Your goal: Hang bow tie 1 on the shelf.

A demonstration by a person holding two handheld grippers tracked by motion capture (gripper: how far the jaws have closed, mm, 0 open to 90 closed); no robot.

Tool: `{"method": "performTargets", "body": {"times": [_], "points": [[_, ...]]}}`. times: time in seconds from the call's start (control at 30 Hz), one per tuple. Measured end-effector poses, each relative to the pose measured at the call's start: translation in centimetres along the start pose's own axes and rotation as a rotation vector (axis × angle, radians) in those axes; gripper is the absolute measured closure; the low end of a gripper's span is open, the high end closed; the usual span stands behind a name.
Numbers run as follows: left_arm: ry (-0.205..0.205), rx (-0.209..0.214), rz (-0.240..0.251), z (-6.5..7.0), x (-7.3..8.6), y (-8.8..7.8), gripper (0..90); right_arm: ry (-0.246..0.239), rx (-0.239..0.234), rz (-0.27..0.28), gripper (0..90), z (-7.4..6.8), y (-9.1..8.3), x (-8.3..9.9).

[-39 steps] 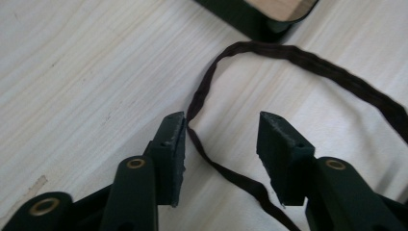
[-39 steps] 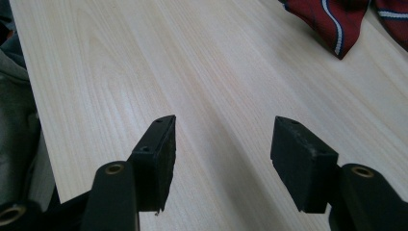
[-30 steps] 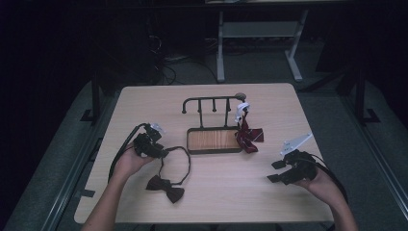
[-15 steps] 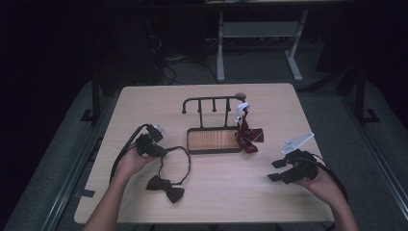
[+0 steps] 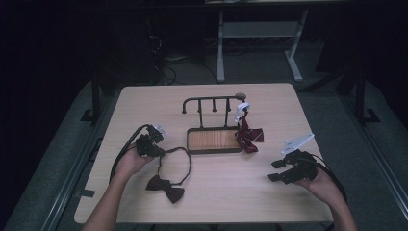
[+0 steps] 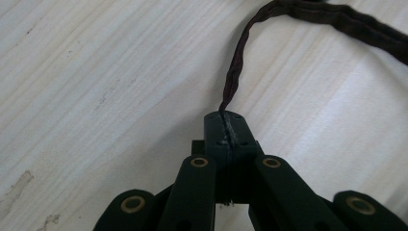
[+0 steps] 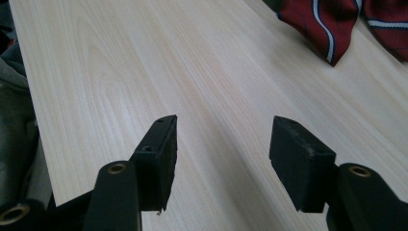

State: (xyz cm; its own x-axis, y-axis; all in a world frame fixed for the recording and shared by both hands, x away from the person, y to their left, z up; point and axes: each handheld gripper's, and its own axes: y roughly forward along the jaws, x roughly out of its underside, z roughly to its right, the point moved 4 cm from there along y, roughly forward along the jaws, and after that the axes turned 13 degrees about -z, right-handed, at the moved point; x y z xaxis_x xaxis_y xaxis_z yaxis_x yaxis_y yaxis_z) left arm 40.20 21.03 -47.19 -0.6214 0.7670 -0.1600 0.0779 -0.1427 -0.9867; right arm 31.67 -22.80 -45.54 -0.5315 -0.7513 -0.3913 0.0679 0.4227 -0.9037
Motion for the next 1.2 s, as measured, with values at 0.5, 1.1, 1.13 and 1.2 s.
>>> {"method": "performTargets", "body": {"times": [0.5, 1.1, 1.13, 1.2], "points": [[0.083, 0.030, 0.028, 1.2, 0.0, -3.4, 89.9, 0.030, -0.027, 0.011, 42.6, 0.5, 0.3, 0.5], [0.151, 0.042, 0.074, 2.9, 0.5, -7.0, 89.9, 0.047, -0.035, 0.023, 42.6, 0.9, 0.5, 0.9], [0.159, 0.043, 0.074, 3.0, 0.5, -7.2, 89.9, 0.049, -0.036, 0.023, 42.6, 0.8, 0.5, 0.9], [0.170, 0.046, 0.072, 3.2, 0.5, -7.5, 89.9, 0.051, -0.036, 0.023, 42.6, 0.8, 0.4, 0.9]]}}
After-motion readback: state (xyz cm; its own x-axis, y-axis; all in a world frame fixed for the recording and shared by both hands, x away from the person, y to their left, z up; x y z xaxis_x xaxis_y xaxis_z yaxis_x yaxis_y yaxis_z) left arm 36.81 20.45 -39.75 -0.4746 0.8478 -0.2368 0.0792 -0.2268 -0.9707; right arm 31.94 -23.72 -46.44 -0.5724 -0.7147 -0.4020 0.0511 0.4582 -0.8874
